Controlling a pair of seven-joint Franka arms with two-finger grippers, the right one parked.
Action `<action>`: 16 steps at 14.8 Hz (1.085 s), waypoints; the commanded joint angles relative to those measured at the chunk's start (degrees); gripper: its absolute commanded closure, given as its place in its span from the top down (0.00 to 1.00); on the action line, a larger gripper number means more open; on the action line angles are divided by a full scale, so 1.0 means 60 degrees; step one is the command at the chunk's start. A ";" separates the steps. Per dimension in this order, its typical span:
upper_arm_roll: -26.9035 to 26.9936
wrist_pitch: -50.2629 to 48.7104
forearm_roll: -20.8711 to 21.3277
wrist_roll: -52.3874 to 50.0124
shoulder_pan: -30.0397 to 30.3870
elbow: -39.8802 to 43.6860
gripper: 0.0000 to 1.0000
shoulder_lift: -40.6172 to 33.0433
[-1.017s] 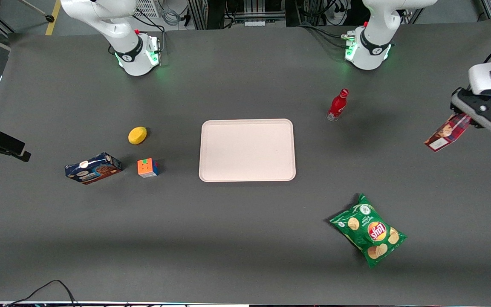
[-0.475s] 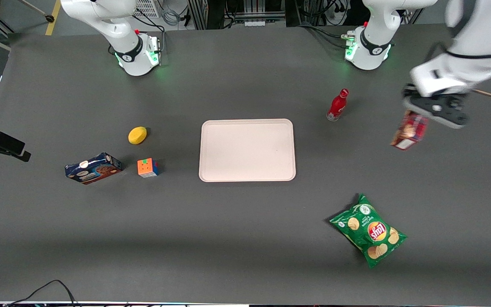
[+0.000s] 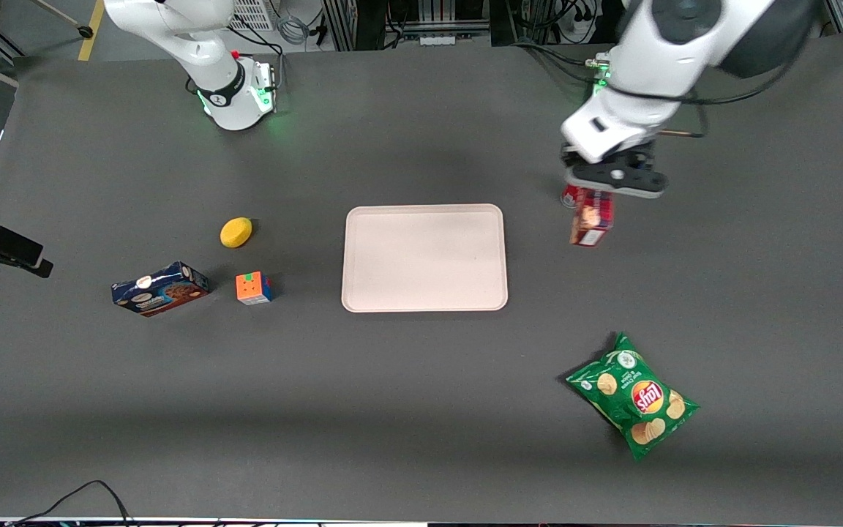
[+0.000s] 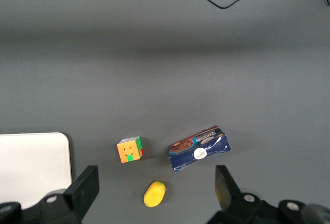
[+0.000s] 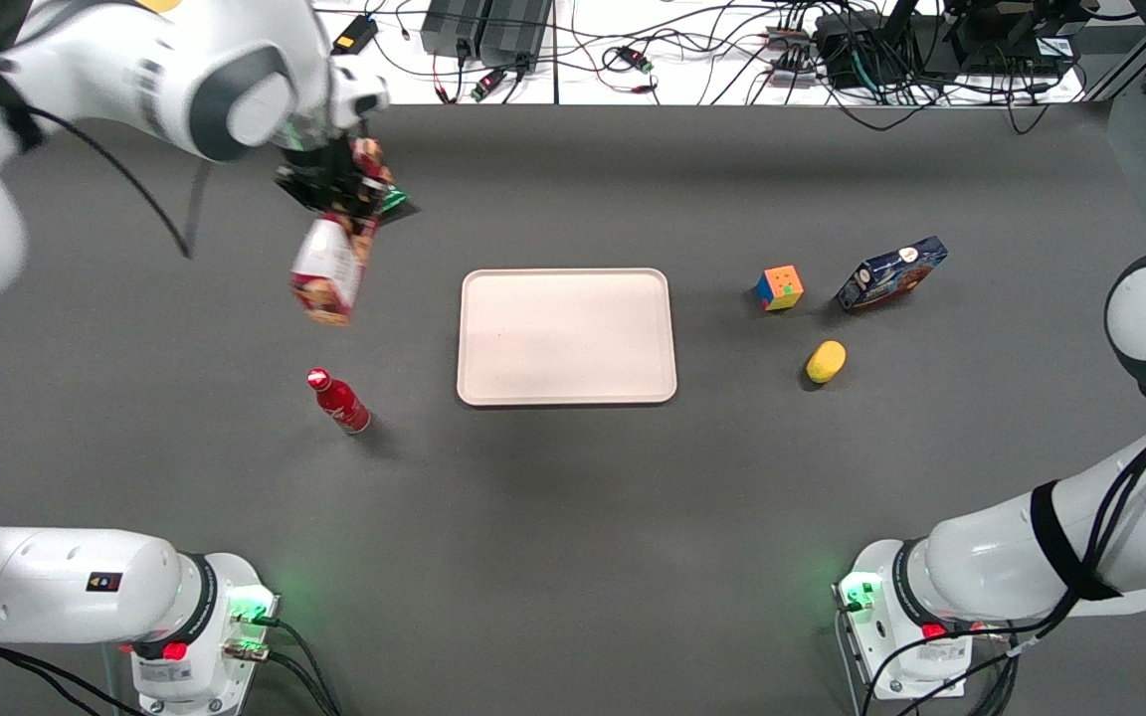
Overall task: Place red cookie box on tray
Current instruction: 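Carry the held box with the left gripper over the white tray, then lower the box onto the tray and open the left gripper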
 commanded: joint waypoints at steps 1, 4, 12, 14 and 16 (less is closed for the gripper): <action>-0.1130 0.1129 -0.0120 -0.3341 -0.0002 0.0086 0.10 0.1096; -0.2055 0.2447 0.0258 -0.4755 -0.0061 -0.0148 0.11 0.1989; -0.2438 0.4662 0.4006 -0.7041 -0.0354 -0.0457 0.11 0.4626; -0.2423 0.5115 0.4724 -0.7770 -0.0354 -0.0384 0.11 0.5226; -0.2379 0.5337 0.5938 -0.8430 -0.0354 -0.0325 0.11 0.5886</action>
